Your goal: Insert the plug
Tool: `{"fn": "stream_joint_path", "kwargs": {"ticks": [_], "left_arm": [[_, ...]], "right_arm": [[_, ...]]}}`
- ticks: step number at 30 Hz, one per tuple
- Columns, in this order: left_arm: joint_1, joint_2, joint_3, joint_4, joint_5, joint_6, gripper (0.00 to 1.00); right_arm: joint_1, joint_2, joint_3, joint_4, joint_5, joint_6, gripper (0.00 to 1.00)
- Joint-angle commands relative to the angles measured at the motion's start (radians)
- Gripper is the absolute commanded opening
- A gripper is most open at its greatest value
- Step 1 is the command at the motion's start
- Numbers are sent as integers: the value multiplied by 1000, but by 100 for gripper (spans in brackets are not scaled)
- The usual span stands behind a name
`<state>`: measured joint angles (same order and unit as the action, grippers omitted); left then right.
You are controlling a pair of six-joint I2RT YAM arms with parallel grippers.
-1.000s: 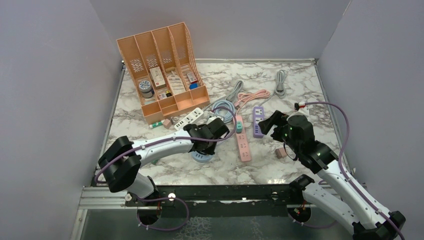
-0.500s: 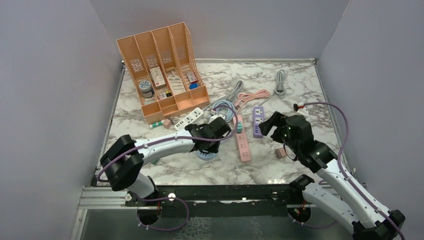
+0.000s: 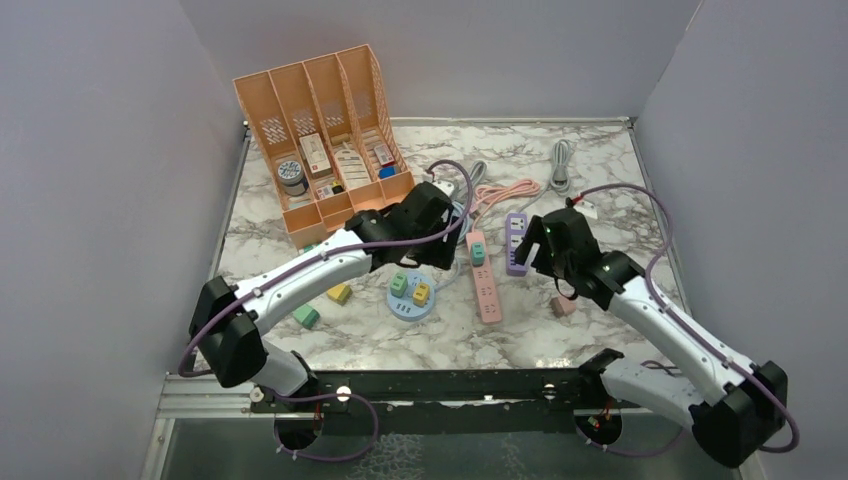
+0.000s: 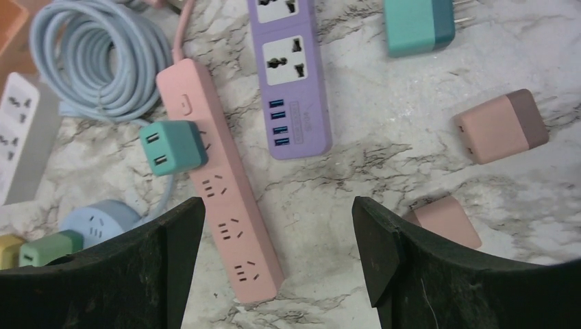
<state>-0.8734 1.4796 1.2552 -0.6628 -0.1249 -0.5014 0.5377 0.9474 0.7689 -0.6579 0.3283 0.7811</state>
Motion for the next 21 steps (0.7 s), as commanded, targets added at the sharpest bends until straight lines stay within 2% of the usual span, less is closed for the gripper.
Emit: {"fn": "stream_joint_path", "kwargs": {"ticks": [1,4,9,17,21], "left_arm": [[43,-65,24,99,104,134,70],[56,-115,0,169,155,146,71],[60,-184,-81,300,214,110,75],[63,-218,-160,353,282,100,79],[63,-234,-184,372,292,87,85]], "right_arm": [[-77,115,95,-73,106,-4,80],[-185,188,138,-48,35,-52,80],[-259,312,162,37,-10,-153,82],[-397,523,203,90,-74,-280,81],[-424,587,223,148,-123,-369,79]]}}
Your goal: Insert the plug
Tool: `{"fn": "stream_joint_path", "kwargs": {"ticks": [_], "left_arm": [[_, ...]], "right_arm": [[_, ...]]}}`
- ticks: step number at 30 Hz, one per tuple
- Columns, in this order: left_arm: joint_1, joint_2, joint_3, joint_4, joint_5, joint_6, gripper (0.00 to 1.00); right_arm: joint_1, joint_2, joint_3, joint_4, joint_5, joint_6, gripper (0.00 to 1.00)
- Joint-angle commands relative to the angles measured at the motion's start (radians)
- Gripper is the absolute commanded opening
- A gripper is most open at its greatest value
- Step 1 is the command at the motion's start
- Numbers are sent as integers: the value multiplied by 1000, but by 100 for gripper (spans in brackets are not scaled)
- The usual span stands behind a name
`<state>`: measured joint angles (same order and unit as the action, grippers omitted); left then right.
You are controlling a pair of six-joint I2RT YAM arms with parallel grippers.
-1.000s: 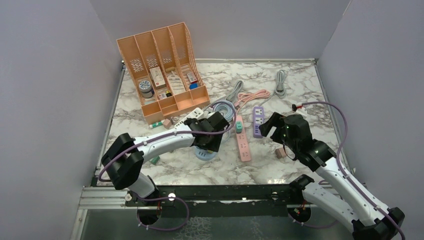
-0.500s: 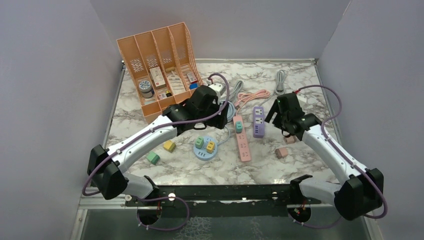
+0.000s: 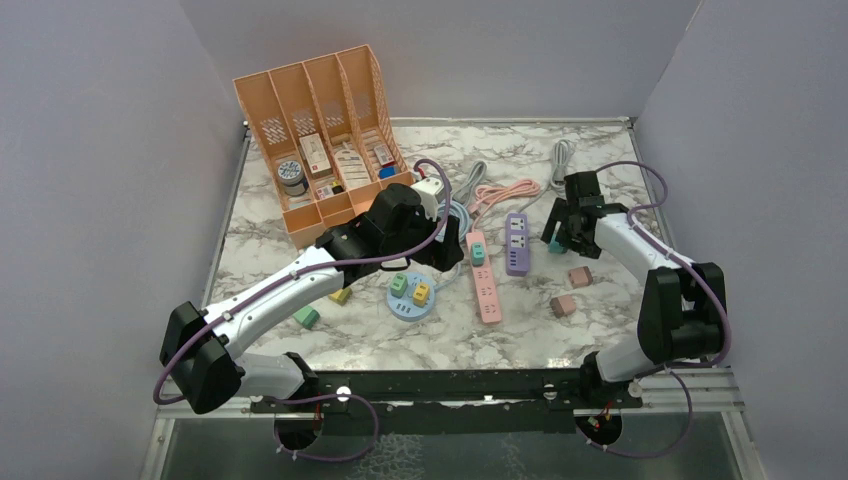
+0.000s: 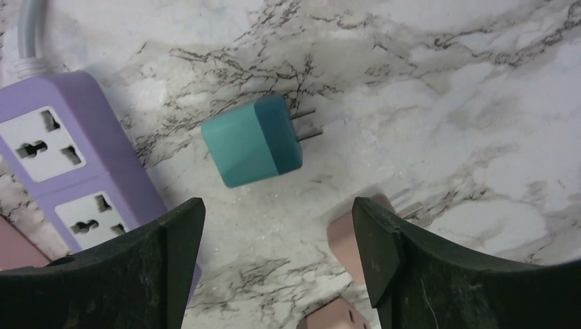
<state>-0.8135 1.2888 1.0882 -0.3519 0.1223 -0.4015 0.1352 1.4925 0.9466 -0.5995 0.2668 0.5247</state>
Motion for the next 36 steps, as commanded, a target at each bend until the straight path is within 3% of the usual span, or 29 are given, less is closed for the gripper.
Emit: {"fn": "stream_joint_path", "kwargs": {"ticks": [1,6,14,20,23,36], "left_arm": [[4,-48,-24,66,43,-15,85],[4,-54,-38,87,18,-45,86],[6,-23,-7,88,27,-51,86],[13,-46,-18,70,25,-36,86],[19,-61,-29,80,9,-19,88],[13,-95,-255,759,343,232,85]], "right_arm": [[-24,57,50,104,-72,-132,78],[-32,159,97,146,-107,-178,72],[-33,252,120,158,-92,-192,46],[-34,217,110,151,-151,-177,28],[-33,147,115,119,-223,-148,28],[-33,-283,34,-58,-904,31,28]]}}
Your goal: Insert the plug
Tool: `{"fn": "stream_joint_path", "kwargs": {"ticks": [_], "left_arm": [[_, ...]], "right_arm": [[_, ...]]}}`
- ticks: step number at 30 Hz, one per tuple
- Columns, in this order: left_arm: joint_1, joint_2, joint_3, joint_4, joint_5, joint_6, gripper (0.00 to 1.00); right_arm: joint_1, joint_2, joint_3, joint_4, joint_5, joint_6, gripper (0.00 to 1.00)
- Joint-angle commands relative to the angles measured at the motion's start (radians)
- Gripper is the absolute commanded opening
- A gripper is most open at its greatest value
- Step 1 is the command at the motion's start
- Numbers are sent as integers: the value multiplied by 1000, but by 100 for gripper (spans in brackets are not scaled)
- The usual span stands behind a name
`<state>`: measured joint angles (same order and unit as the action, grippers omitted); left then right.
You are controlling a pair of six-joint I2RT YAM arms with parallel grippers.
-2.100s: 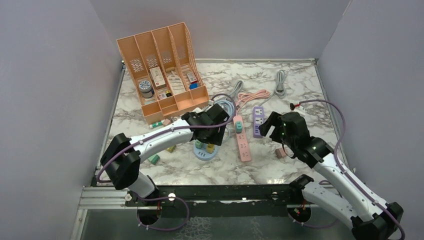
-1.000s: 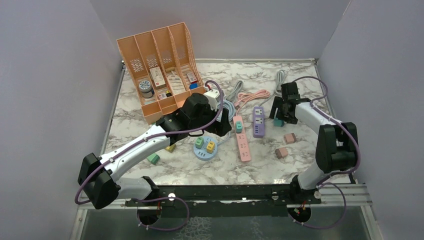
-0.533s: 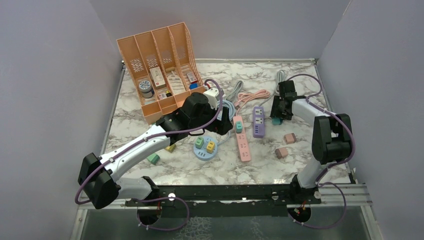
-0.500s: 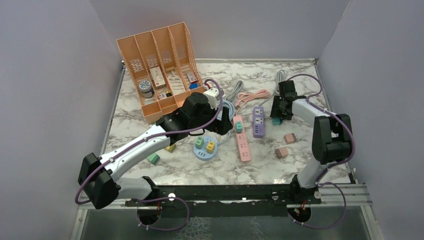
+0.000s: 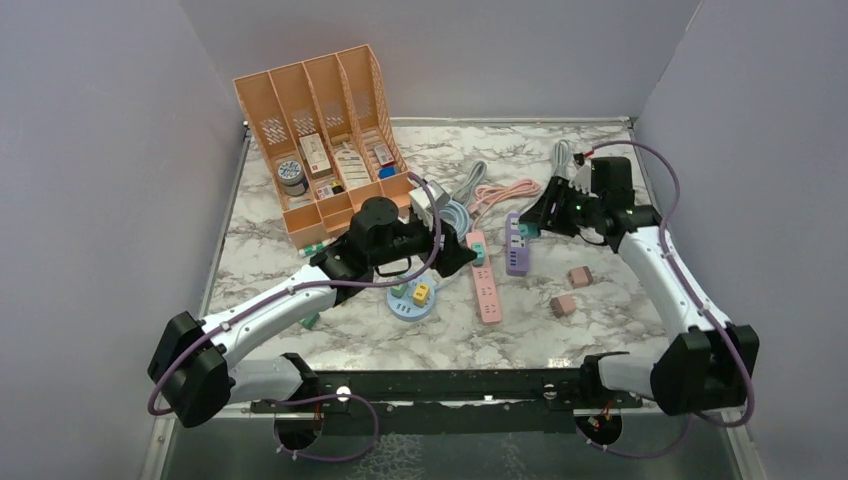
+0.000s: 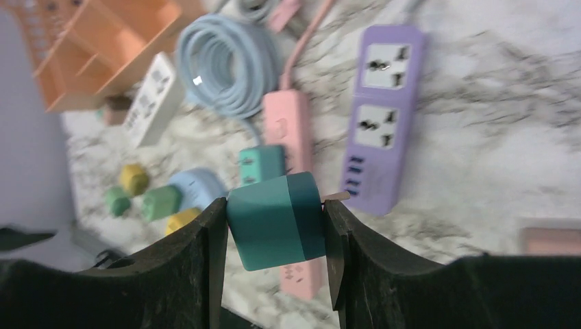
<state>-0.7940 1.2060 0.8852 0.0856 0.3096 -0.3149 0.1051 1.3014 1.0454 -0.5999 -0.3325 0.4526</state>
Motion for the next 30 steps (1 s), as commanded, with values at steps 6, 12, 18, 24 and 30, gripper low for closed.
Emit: {"fn": "stream_joint_path", "kwargs": {"ticks": [6,12,18,24,30], "left_arm": [[-73,83,5,373,270,379,81],[-136,164,43,383,325,456,79],[-163,202,76,426,347,423,75],[-163,198,38,497,295,364,55],[-163,187,5,554,276,327,49]], "right_arm": [[-2,-278,-290,181,-676,467,28],[-2,-421,-415,427,-767,795,29],[-2,-455,-426,468,-795,895,29],[-2,-473,-428,514,-790,951,29],[-2,-473,-430,563,-789,990,30]]}}
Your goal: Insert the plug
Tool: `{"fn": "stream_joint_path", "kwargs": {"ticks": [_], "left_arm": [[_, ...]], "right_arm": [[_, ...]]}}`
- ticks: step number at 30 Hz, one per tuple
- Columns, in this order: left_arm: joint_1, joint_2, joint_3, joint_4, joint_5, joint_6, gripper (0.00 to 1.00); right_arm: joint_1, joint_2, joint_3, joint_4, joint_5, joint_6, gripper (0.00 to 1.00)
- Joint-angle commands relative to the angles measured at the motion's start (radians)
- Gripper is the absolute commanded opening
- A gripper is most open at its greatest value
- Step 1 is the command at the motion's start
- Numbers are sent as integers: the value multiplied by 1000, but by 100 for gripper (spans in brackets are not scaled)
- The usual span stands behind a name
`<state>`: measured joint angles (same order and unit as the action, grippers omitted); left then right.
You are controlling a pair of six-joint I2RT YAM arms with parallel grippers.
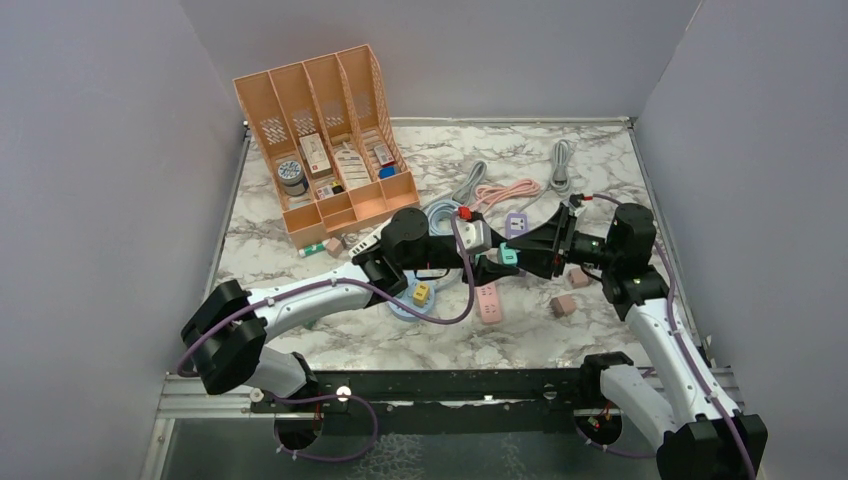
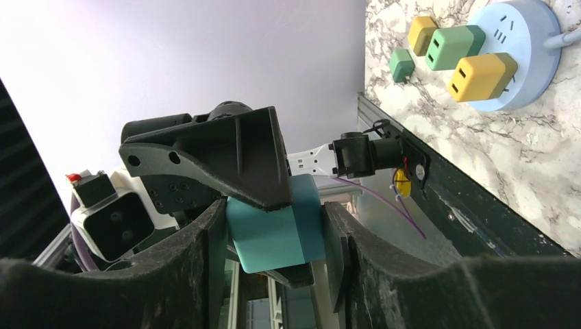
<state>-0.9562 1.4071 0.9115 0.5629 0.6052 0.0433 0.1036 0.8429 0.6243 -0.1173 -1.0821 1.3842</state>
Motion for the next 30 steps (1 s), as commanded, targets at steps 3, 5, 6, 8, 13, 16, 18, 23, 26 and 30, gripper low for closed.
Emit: {"fn": "stream_joint_path", "kwargs": {"ticks": [3,5,6,8,13,16,18,23,26,30], "left_arm": [[-1,-11,-28,80,-13,-32,53],[-1,-11,-31,81,-10,-34,54],[-1,-12,-32,81,-12,-32,54],[-1,-14,-35,81,-18,-29,51],[-1,-17,-34,83,-70,-14,20],[0,-28,-52,71,-110,19,18],[2,-36,-59,27,-123,49,18],[2,-8,-28,-86,-146,68,16],[2,24,-4,-115,-152,68,16],[1,69,43,-188,-152,99,16]], "right_arm": [[-1,-15,-16,114,-37,84,32],[-1,-15,-16,121,-37,92,33],[-1,-15,-20,129,-37,97,34],[-1,-17,-24,140,-35,108,35],[-1,6,8,27,-32,-48,56],[-1,42,71,-212,34,-267,70],[-1,71,129,-350,98,-423,75],[-1,110,223,-504,191,-779,76],[-1,122,278,-580,256,-900,76],[-1,147,335,-645,288,-970,76]]}}
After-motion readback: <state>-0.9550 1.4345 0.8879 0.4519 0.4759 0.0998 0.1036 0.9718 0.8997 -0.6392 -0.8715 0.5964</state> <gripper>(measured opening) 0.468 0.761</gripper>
